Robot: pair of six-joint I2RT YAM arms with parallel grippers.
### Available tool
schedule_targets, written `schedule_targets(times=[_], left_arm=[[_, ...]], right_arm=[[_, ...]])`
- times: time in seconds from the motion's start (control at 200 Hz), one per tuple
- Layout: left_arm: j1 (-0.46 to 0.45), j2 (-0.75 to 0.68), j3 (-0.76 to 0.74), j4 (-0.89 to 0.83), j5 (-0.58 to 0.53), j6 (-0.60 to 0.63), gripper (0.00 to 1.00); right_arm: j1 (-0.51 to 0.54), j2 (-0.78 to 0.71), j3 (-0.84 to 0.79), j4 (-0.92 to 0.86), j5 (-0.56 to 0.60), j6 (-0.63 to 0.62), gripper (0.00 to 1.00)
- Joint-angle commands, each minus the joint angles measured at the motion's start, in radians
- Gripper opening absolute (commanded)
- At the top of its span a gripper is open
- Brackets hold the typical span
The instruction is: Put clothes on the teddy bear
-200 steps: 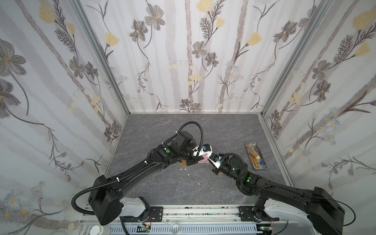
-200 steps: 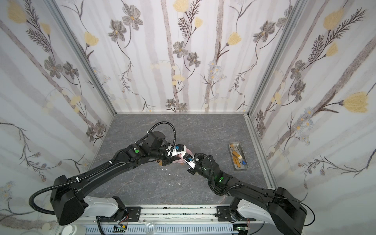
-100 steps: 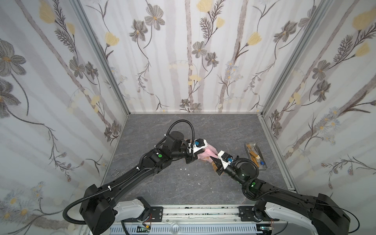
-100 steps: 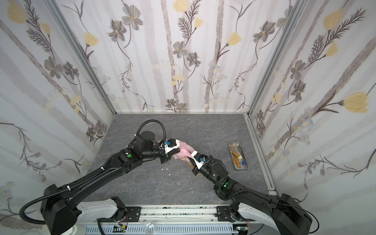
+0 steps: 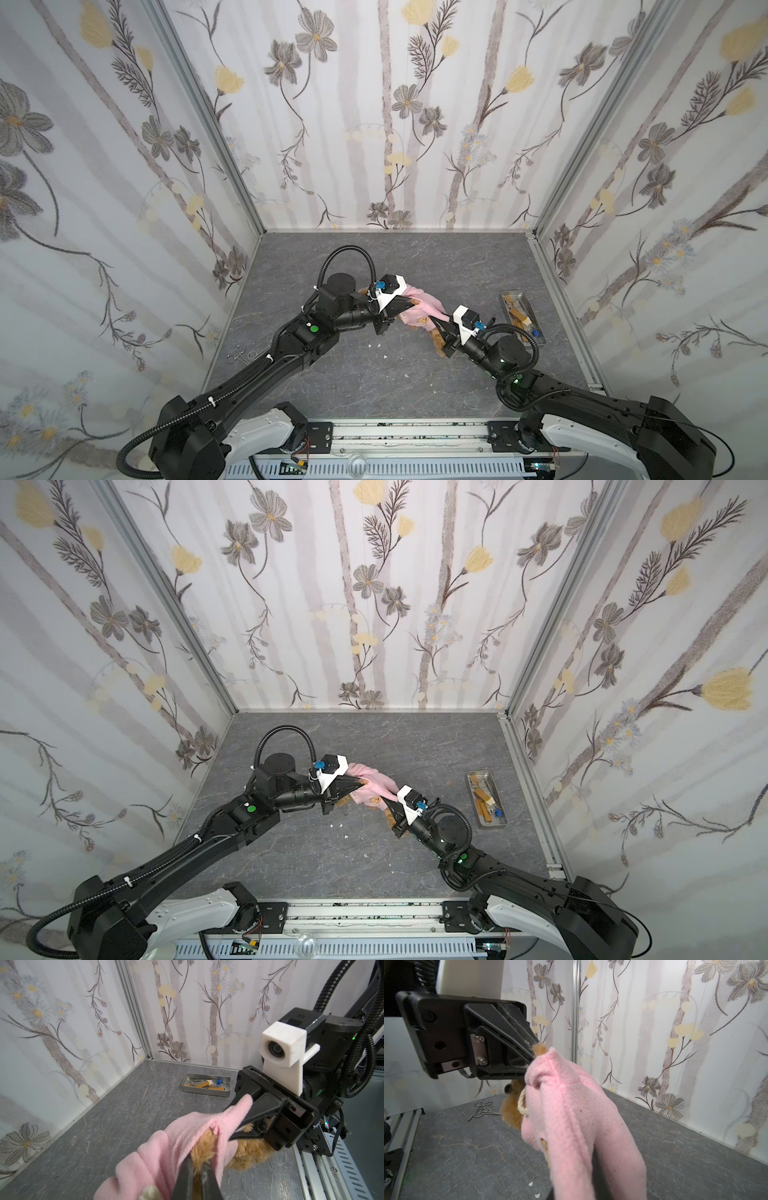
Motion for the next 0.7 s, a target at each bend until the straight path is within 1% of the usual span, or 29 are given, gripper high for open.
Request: schedule_targets(times=[0.0,0.065,0.135,0.165,0.22,0.28,0.32,0.41,0.565,0.639,0.694], left_arm=[[0.009,-0.008,-0.023,0.133,-0.037,-0.118,0.0],[0.009,-0.011,-0.035,0.147,-0.038,-0.14,0.0],[0.006,-0.008,-0.035,0.145,-0.015,-0.141,0.0],[0.003,-0.006,-0.031,0.128,-0.005,-0.121,0.0],[-0.011,0.003,-0.01,0.049,-0.018,-0.046,0.0],[-0.021,0.013,0.007,-0.034,-0.047,0.025,0.0],[-0.022,0.016,0.011,-0.069,-0.06,0.062,0.08],[-0.026,0.018,0.025,-0.13,-0.082,0.127,0.19],[-0.046,0.042,0.063,-0.2,-0.101,0.191,0.26],[-0.058,0.057,0.083,-0.242,-0.119,0.222,0.29],[-0.067,0.066,0.095,-0.268,-0.142,0.242,0.29]], right_arm=[[-0.004,0.024,0.017,0.109,0.027,0.051,0.0],[-0.004,0.037,0.032,0.106,0.014,0.05,0.0],[-0.003,0.053,0.046,0.102,0.001,0.039,0.0],[-0.004,0.055,0.051,0.098,-0.009,0.027,0.0],[-0.007,0.055,0.063,0.072,-0.029,-0.004,0.0],[-0.011,0.051,0.088,-0.001,-0.06,-0.049,0.0],[-0.015,0.042,0.103,-0.043,-0.084,-0.08,0.0],[-0.021,0.024,0.124,-0.122,-0.141,-0.149,0.0],[-0.029,0.013,0.165,-0.239,-0.18,-0.223,0.0],[-0.033,0.013,0.179,-0.265,-0.189,-0.234,0.0],[-0.032,0.014,0.188,-0.277,-0.2,-0.237,0.0]])
